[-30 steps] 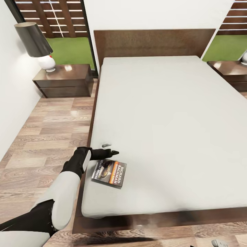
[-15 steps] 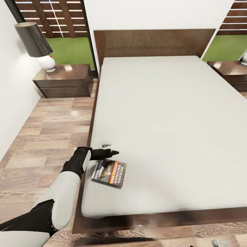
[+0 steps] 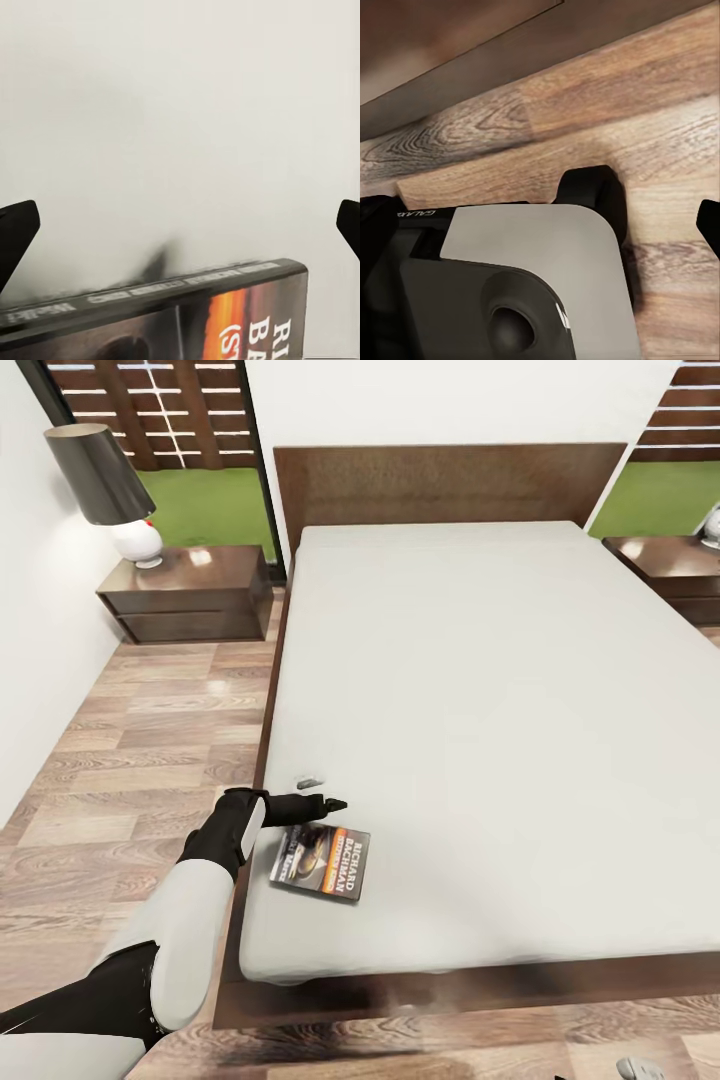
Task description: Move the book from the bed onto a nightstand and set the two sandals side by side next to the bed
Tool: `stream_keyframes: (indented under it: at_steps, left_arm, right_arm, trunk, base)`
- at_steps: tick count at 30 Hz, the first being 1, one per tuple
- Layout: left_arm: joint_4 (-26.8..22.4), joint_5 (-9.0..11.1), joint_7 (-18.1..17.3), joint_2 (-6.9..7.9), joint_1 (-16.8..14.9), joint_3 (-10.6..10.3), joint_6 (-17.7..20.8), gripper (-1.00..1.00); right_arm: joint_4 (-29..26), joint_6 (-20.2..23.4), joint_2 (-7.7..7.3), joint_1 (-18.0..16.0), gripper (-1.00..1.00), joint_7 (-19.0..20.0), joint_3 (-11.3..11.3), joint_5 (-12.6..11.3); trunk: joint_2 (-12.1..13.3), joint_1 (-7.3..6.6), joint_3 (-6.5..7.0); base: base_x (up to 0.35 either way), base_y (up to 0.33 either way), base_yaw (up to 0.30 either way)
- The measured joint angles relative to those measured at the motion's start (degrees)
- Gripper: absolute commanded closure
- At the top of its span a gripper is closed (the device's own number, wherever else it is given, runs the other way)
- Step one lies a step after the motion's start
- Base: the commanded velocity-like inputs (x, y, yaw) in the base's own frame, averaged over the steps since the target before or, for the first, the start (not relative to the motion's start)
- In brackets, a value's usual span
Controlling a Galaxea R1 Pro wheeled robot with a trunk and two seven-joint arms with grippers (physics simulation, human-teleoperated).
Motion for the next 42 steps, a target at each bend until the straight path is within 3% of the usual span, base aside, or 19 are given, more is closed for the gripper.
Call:
stream_keyframes:
  at_steps: [42]
  left_arm:
    - [-0.01, 0.06, -0.02, 0.00, 0.08, 0.01, -0.03, -1.00]
  right_arm:
    - [0.00, -0.03, 0.00, 0.00, -1.00, 0.00, 0.00, 0.00]
  trunk:
    - [0.00, -0.01, 0.00]
  base:
    - [-0.037, 0.000, 0.000]
